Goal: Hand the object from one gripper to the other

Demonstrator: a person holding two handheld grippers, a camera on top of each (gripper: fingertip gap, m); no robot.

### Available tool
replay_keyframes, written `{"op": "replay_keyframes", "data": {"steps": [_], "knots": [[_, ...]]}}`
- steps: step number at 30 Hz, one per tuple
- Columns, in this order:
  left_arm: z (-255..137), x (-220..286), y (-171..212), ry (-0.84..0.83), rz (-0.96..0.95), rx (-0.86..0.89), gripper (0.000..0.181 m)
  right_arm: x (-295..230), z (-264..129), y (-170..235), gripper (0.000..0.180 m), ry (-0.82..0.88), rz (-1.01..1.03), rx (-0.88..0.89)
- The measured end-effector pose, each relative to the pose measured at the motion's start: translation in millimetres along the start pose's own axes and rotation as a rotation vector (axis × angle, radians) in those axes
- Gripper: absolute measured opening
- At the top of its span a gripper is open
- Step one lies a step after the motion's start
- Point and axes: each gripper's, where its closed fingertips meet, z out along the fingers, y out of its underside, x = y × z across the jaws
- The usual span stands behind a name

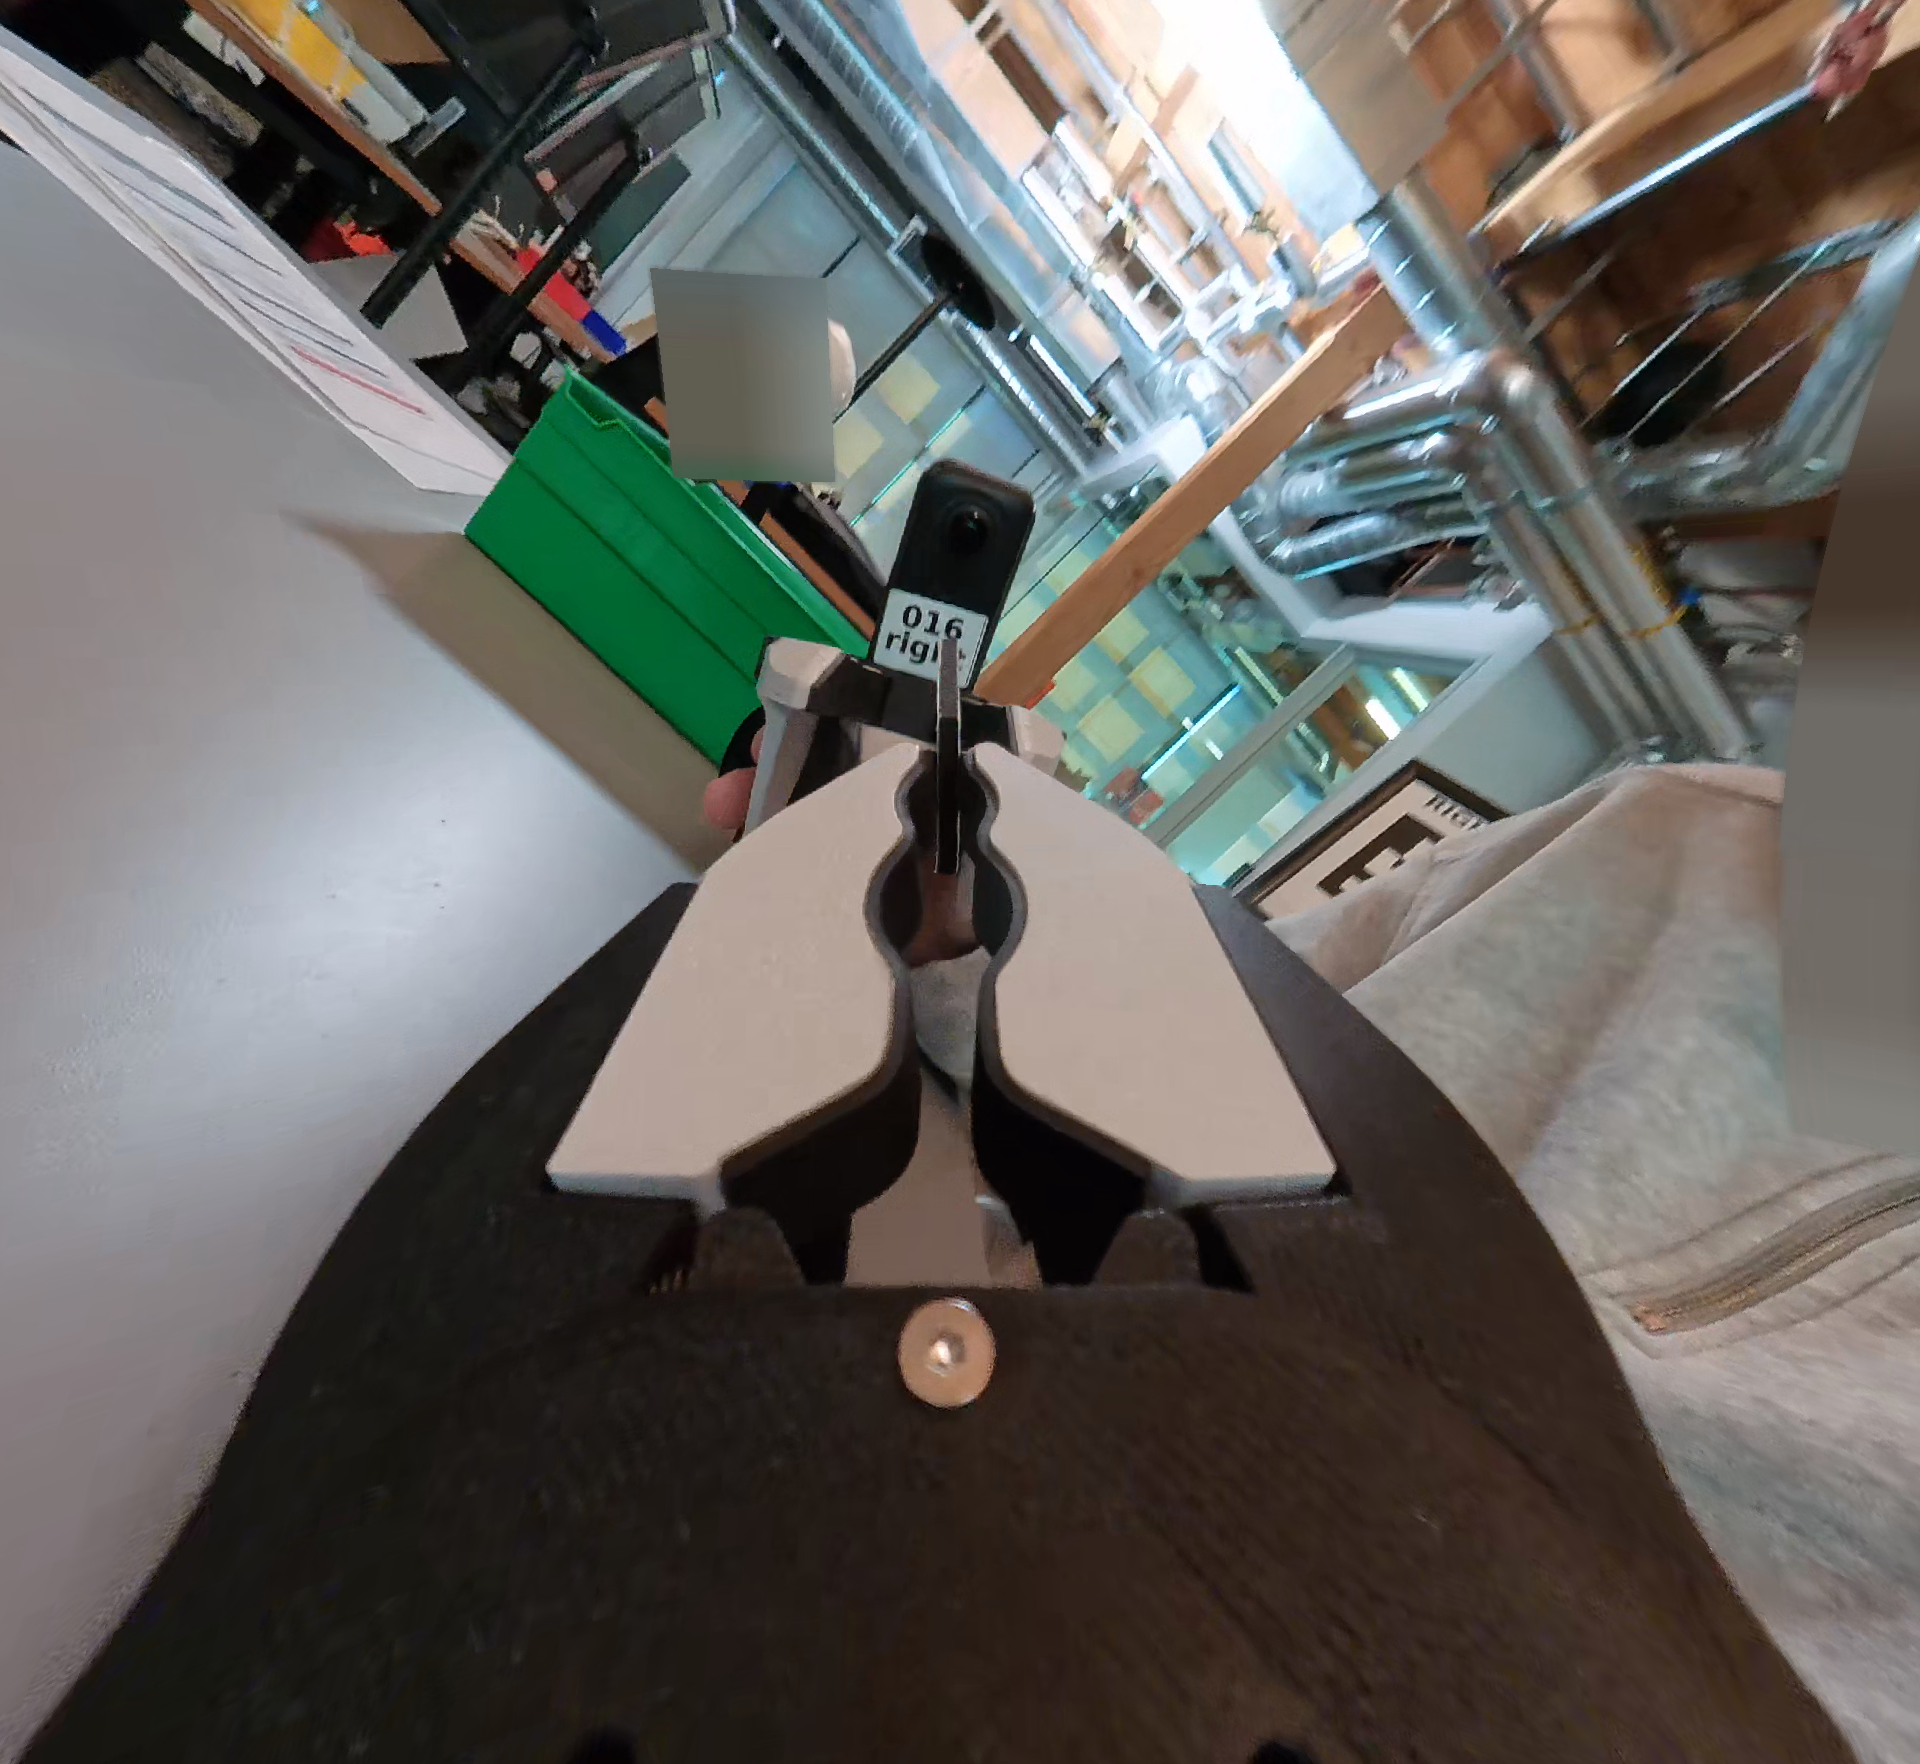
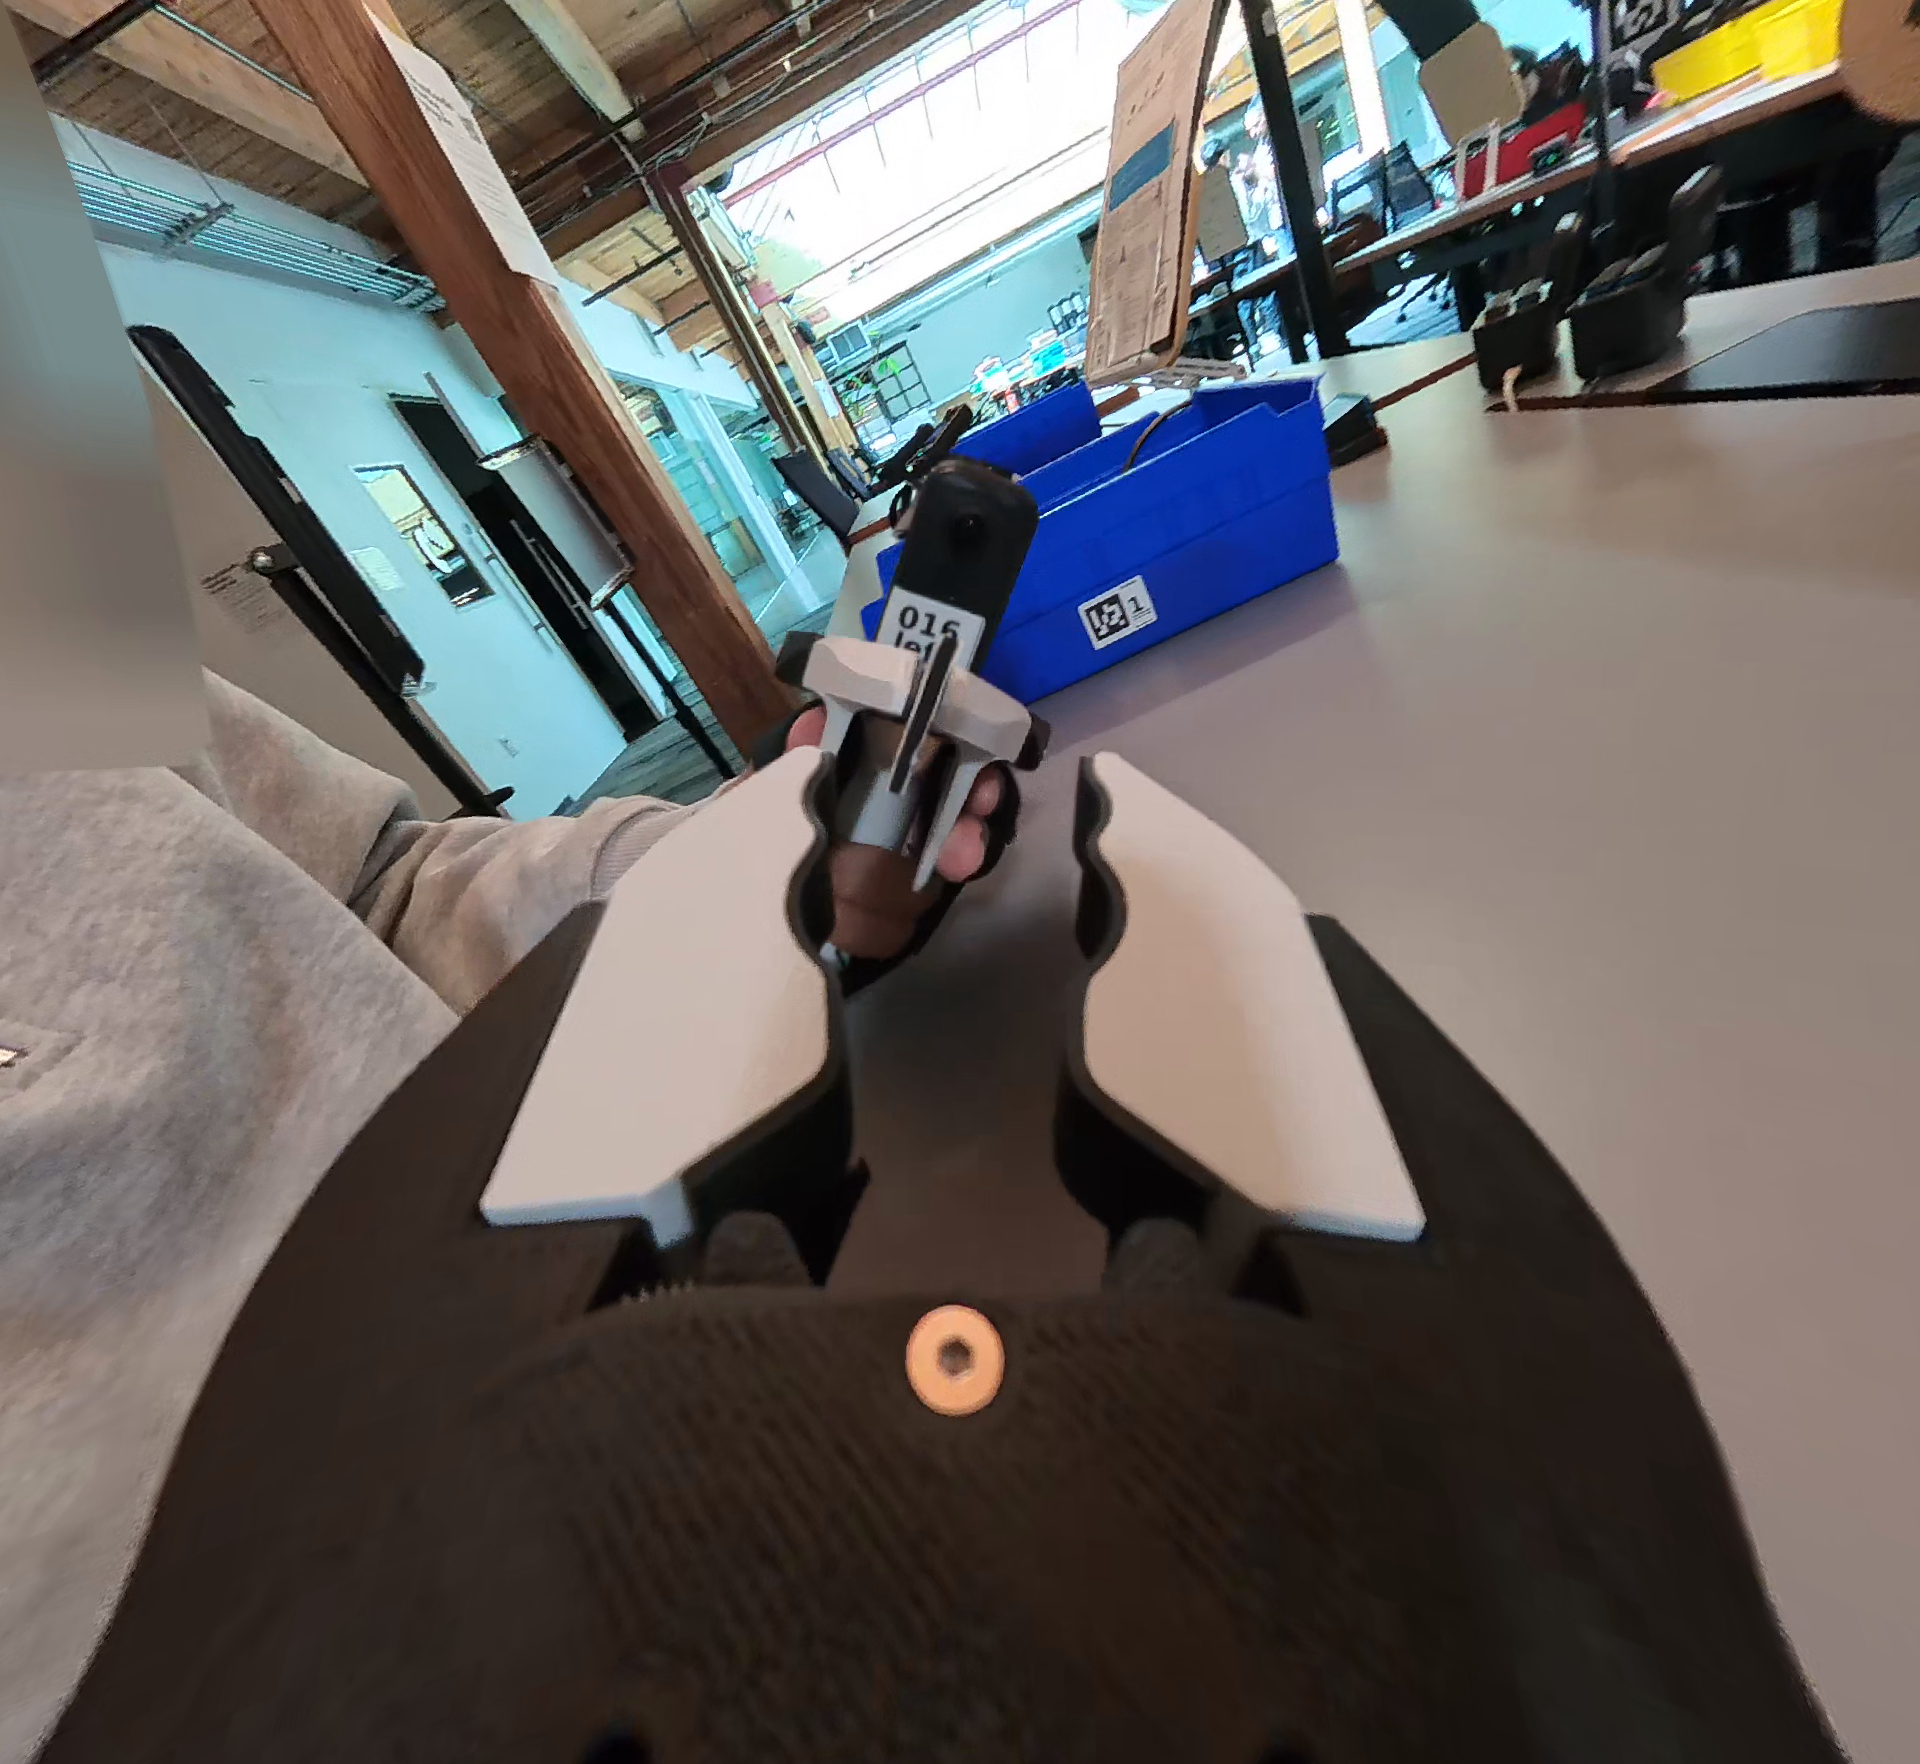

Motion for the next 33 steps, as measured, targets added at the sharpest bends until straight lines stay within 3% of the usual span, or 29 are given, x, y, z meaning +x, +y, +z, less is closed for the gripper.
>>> {"op": "replay_keyframes", "data": {"steps": [18, 20, 25, 28, 33], "knots": [[-4.8, -1.1, -9.4, 0.004, -0.017, 0.07, 0.002, -5.6, 13.3, 7.2, 0.037, -0.021, 0.057, 0.015], [-5.2, -1.4, -11.0, -0.005, -0.005, 0.085, 0.002, -1.2, 13.9, 1.1, 0.037, 0.007, 0.099, 0.094], [-13.7, -2.0, -27.8, -0.05, 0.044, 0.254, 0.002, 19.5, -10.1, -22.9, 0.033, 0.08, 0.396, 0.563], [-11.0, -0.7, -26.6, -0.052, 0.04, 0.31, 0.002, 22.2, -4.3, -7.1, 0.031, 0.12, 0.467, 0.594], [1.4, -2.0, -13.2, -0.062, 0.005, 0.298, 0.002, 0.5, 12.4, -10.6, 0.029, 0.052, 0.39, 0.57]]}}
